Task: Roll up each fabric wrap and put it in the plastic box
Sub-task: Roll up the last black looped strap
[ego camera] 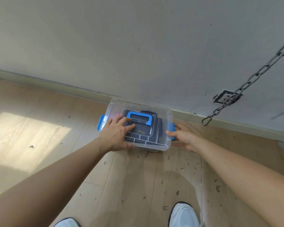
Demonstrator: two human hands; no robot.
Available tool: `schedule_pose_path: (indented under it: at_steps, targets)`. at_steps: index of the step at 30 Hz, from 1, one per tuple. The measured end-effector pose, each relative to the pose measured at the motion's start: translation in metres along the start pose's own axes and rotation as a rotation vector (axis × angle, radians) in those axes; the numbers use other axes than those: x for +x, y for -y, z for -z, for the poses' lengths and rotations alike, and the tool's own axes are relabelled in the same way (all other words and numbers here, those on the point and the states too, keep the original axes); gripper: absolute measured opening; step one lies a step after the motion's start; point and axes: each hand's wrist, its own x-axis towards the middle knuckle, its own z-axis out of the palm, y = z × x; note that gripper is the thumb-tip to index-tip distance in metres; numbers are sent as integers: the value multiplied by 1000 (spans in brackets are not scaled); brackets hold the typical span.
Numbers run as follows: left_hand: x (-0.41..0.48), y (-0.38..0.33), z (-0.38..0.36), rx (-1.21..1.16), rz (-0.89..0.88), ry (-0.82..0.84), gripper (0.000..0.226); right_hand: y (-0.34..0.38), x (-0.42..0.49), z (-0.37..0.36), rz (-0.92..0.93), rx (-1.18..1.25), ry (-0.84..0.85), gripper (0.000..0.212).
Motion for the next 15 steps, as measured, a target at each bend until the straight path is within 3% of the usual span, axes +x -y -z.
schedule_pose_path:
  at_steps: [5,9,11,15]
  targets:
    - [6,-7,13,1,39,2,88,2,2,1,-24,50,17,53]
    - [11,-18,21,32,44,-97,103,-2,6,2,-4,43,12,62]
    - [18,-27,19,-16,37,-43,115,-5,8,4,4,53,19,65]
    - [30,-42,6,-55,115,102,117,-6,6,8,15,69,42,65]
